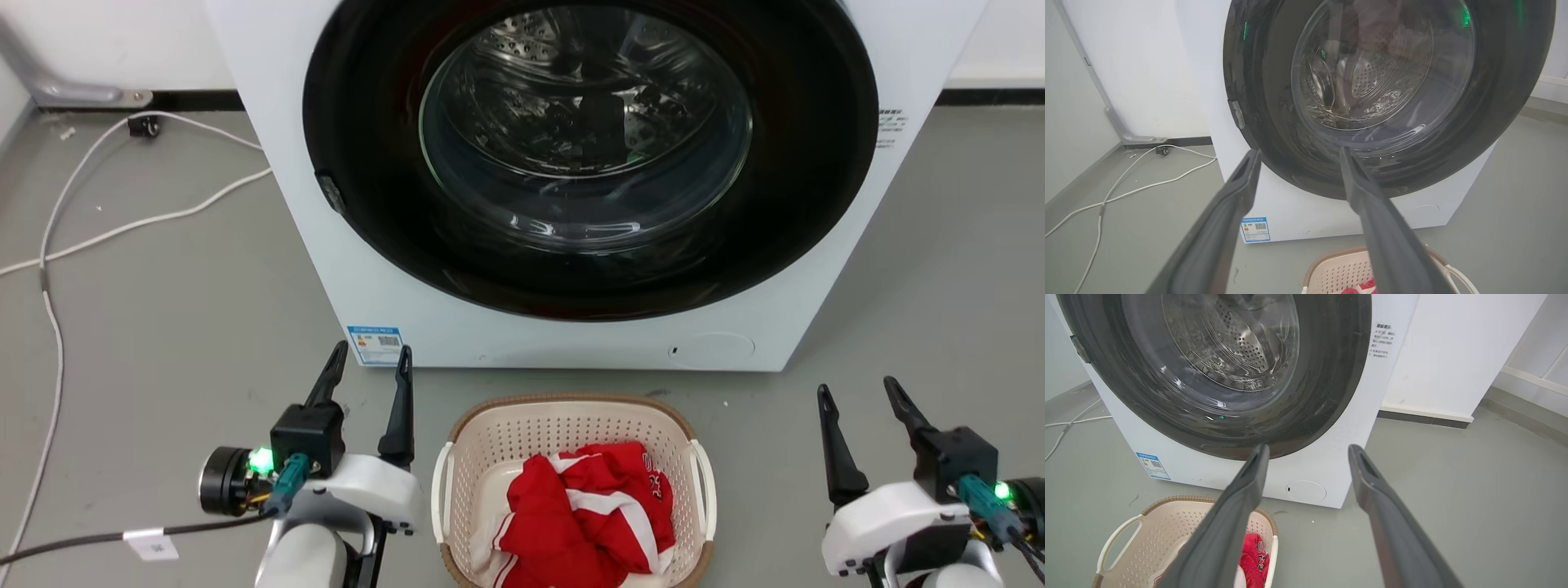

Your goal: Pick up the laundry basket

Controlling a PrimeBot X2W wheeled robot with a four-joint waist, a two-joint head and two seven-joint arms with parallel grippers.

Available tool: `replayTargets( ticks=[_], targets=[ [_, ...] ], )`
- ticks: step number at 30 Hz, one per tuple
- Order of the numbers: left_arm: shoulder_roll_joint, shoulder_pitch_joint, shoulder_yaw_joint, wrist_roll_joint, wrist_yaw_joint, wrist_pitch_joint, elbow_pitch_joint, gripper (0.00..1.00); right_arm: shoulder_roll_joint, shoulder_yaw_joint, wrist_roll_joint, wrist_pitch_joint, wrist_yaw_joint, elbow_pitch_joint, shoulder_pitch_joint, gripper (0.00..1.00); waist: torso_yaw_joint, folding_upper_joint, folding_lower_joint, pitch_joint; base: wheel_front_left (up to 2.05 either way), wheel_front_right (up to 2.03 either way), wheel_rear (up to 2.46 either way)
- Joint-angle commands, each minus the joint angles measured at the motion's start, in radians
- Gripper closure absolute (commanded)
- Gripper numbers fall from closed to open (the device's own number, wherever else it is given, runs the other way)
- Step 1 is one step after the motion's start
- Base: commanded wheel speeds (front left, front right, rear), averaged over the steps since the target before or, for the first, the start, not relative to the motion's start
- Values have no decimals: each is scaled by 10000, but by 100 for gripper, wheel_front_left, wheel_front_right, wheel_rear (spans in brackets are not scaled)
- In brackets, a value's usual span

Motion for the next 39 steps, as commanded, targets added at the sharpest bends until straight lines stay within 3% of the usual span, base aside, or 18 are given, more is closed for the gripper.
replayTargets(
  ticks=[1,21,31,39],
  targets=[
    [36,-226,17,-74,-49,-27,122,0,33,35,32,76,-7,85,-177,0,-34,-1,0,186,0,0,0],
    [526,-4591,189,-943,-948,411,4397,0,28,1098,203,1126,-7,3395,-4211,0,-448,-1,0,3788,0,0,0],
    [838,-6732,-349,-1845,-1247,1971,7003,0,33,1919,940,2310,-7,6145,-6375,0,-545,-1,0,5539,0,0,0],
    [1195,-7644,-1537,-3087,-1250,3136,7666,0,28,2819,1768,2954,-7,7725,-7776,0,-683,-1,0,6581,0,0,0]
  ],
)
